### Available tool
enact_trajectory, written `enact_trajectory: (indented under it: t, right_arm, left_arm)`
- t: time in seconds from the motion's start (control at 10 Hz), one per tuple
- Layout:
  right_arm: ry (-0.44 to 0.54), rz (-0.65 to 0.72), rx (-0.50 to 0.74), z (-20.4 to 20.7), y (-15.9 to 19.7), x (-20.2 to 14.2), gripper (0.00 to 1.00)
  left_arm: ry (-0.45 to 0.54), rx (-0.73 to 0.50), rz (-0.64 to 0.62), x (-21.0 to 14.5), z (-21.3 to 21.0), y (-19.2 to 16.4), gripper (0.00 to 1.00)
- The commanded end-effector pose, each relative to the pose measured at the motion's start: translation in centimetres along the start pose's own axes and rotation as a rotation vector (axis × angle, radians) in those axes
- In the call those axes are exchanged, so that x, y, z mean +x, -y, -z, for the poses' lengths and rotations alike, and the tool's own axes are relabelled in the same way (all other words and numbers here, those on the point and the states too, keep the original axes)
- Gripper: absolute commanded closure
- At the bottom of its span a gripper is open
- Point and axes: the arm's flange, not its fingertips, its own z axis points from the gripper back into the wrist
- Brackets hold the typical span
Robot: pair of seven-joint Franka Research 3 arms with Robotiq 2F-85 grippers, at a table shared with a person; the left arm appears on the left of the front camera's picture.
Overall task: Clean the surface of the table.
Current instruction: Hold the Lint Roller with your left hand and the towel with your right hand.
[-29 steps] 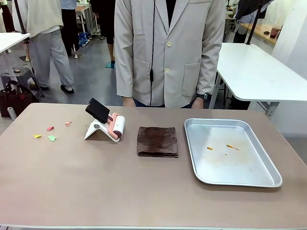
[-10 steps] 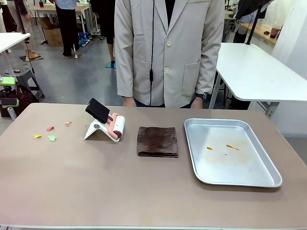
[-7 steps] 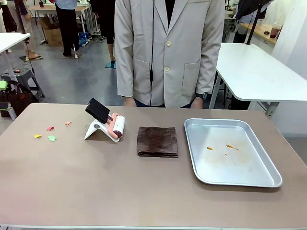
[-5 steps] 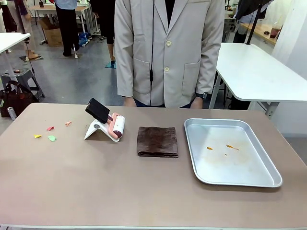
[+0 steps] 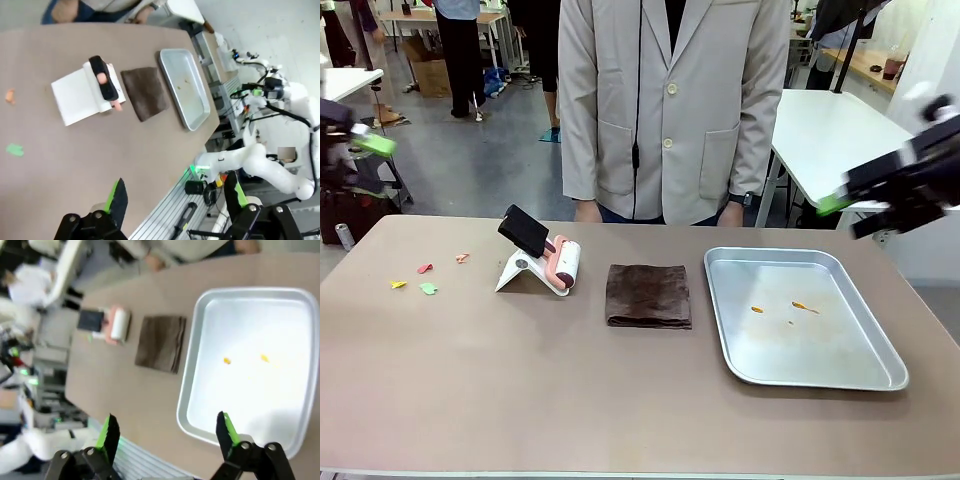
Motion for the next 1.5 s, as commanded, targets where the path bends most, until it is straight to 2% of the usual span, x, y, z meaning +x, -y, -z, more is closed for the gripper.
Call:
enact_trajectory:
  t: [0.0,0.2,0.3,0.6,0.7,0.8,0.9,1.4]
  right_arm:
    - [-0.043,-0.061,-0.077,5.8,-2.0,1.5,0.00]
    - [-0.104,-0.125,-0.138,11.0,-4.9,2.6,0.00]
    - [-0.126,-0.150,-0.131,13.2,-6.0,2.6,0.00]
    - [-0.177,-0.213,-0.164,18.3,-8.2,1.8,0.00]
    - [-0.162,-0.201,-0.169,18.7,-8.3,1.8,0.00]
    - [-0.147,-0.181,-0.167,18.3,-7.7,1.7,0.00]
    - [-0.188,-0.229,-0.147,18.8,-8.0,1.0,0.00]
    - [-0.188,-0.229,-0.147,18.8,-8.0,1.0,0.00]
  left_arm:
    - [-0.126,0.118,-0.034,3.0,4.5,0.6,0.00]
    - [-0.163,0.229,-0.036,4.6,7.4,0.7,0.00]
    - [-0.172,0.275,-0.038,5.0,8.0,0.6,0.00]
    - [-0.211,0.332,-0.058,5.4,9.7,-0.6,0.00]
    - [-0.218,0.308,-0.066,5.5,10.5,-0.5,0.00]
    - [-0.200,0.316,-0.035,5.0,9.3,-0.8,0.00]
    - [-0.200,0.316,-0.035,5.0,9.3,-0.8,0.00]
    - [-0.200,0.316,-0.035,5.0,9.3,-0.8,0.00]
